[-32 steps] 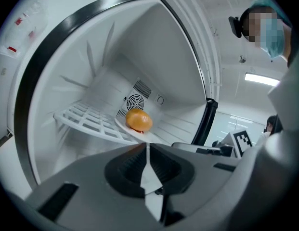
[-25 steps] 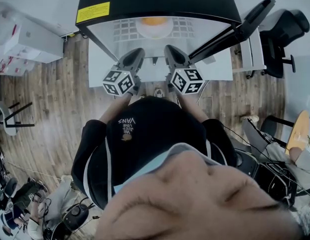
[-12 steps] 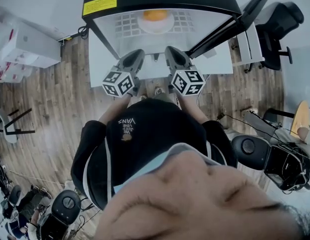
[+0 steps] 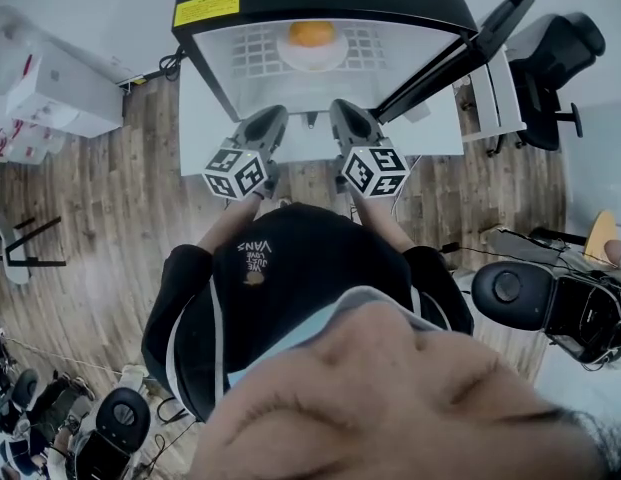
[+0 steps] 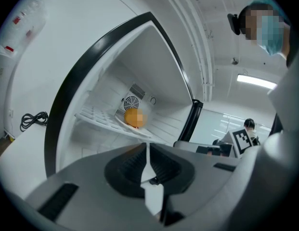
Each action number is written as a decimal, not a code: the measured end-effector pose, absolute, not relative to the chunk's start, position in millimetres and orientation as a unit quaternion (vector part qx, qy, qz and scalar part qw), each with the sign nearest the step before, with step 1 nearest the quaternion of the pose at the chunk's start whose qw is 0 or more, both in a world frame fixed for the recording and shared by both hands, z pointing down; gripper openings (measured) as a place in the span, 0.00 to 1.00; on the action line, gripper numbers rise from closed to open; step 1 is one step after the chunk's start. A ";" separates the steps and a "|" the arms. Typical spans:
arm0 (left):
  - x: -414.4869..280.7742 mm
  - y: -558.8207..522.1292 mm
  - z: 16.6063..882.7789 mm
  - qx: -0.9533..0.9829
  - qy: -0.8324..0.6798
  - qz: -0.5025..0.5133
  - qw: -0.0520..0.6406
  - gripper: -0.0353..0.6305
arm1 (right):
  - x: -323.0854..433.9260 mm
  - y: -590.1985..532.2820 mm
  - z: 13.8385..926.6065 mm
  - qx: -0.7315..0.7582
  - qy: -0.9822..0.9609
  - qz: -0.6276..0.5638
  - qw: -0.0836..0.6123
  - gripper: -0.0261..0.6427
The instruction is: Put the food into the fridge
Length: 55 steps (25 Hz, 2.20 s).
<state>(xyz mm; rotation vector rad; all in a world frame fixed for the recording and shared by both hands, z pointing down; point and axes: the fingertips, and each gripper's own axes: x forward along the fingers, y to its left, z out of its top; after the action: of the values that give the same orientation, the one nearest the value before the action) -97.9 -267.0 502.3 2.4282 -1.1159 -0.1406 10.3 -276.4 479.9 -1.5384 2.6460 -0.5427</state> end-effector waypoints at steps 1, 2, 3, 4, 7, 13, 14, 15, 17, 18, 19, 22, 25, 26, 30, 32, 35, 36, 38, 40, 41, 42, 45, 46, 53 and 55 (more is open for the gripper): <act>-96.6 -266.1 501.1 0.882 -0.408 -0.053 0.230 0.10 | 11.4 -275.5 479.0 -0.493 0.852 -0.174 0.016 0.07; -95.0 -264.7 499.9 0.882 -0.409 -0.054 0.229 0.10 | 12.6 -274.3 478.0 -0.491 0.853 -0.173 0.016 0.07; -93.1 -262.4 499.0 0.881 -0.410 -0.055 0.228 0.10 | 13.9 -272.6 477.2 -0.490 0.854 -0.173 0.016 0.07; -91.2 -259.5 498.3 0.881 -0.411 -0.055 0.228 0.10 | 15.4 -270.3 476.4 -0.488 0.855 -0.172 0.016 0.07; -85.1 -251.3 496.9 0.880 -0.414 -0.056 0.227 0.10 | 19.9 -263.9 474.2 -0.484 0.858 -0.171 0.016 0.07; -74.5 -235.1 496.4 0.875 -0.424 -0.057 0.227 0.10 | 27.1 -249.4 474.0 -0.471 0.865 -0.171 0.014 0.07; -73.0 -232.0 496.5 0.874 -0.426 -0.057 0.227 0.10 | 28.4 -246.9 474.3 -0.470 0.866 -0.171 0.014 0.07; -72.2 -229.1 496.5 0.873 -0.428 -0.057 0.225 0.10 | 29.3 -244.5 474.7 -0.467 0.867 -0.171 0.014 0.07; -71.0 -224.0 496.5 0.872 -0.434 -0.054 0.222 0.10 | 31.3 -240.1 475.4 -0.464 0.869 -0.172 0.013 0.07; -70.1 -221.5 496.6 0.871 -0.436 -0.053 0.221 0.10 | 32.6 -238.1 475.6 -0.462 0.870 -0.172 0.013 0.07; -69.2 -219.0 496.8 0.870 -0.438 -0.052 0.220 0.10 | 33.8 -236.1 475.8 -0.461 0.870 -0.172 0.013 0.07; -66.7 -211.3 498.5 0.867 -0.444 -0.050 0.221 0.10 | 36.4 -229.9 478.1 -0.456 0.873 -0.174 0.009 0.07; -64.7 -203.7 499.7 0.865 -0.449 -0.048 0.220 0.10 | 37.7 -223.8 479.0 -0.451 0.876 -0.172 0.006 0.07; -64.4 -201.3 499.4 0.864 -0.451 -0.048 0.218 0.10 | 37.7 -221.8 478.7 -0.449 0.877 -0.169 0.005 0.07; -63.8 -192.0 498.6 0.861 -0.459 -0.047 0.212 0.10 | 38.4 -213.8 478.4 -0.442 0.882 -0.165 0.002 0.07; -63.2 -187.8 499.1 0.861 -0.461 -0.046 0.212 0.10 | 39.3 -210.6 479.6 -0.440 0.882 -0.167 0.001 0.07; -61.8 -182.7 498.8 0.861 -0.462 -0.044 0.209 0.10 | 40.0 -205.9 480.1 -0.438 0.883 -0.168 -0.001 0.07; -61.1 -181.3 498.6 0.861 -0.462 -0.044 0.209 0.10 | 40.1 -204.4 479.9 -0.437 0.884 -0.167 -0.001 0.07; -59.5 -179.0 499.1 0.862 -0.461 -0.042 0.209 0.10 | 40.9 -202.1 479.9 -0.436 0.885 -0.166 -0.002 0.07; -57.9 -176.9 499.9 0.862 -0.460 -0.040 0.209 0.10 | 42.4 -200.0 480.4 -0.435 0.885 -0.166 -0.002 0.07; -57.2 -175.8 500.1 0.862 -0.460 -0.039 0.209 0.10 | 43.1 -199.0 480.7 -0.435 0.885 -0.166 -0.003 0.07; -56.6 -174.9 500.4 0.862 -0.460 -0.039 0.209 0.10 | 43.6 -197.9 481.0 -0.435 0.885 -0.166 -0.003 0.07; -54.8 -172.7 500.5 0.862 -0.460 -0.040 0.209 0.10 | 44.5 -195.6 481.1 -0.435 0.886 -0.162 -0.006 0.07; -54.5 -172.0 500.1 0.862 -0.460 -0.040 0.208 0.10 | 45.0 -194.9 480.6 -0.436 0.886 -0.160 -0.006 0.07; -52.8 -167.6 499.1 0.861 -0.462 -0.041 0.206 0.10 | 48.5 -190.8 479.4 -0.439 0.885 -0.155 -0.006 0.06; -52.9 -166.6 499.6 0.861 -0.464 -0.041 0.206 0.10 | 48.4 -189.6 479.7 -0.438 0.886 -0.153 -0.007 0.06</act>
<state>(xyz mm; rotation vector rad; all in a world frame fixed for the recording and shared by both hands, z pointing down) -52.9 -166.6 499.6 2.3984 -1.2915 -0.1153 48.4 -189.6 479.7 -1.3833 2.7957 -0.4833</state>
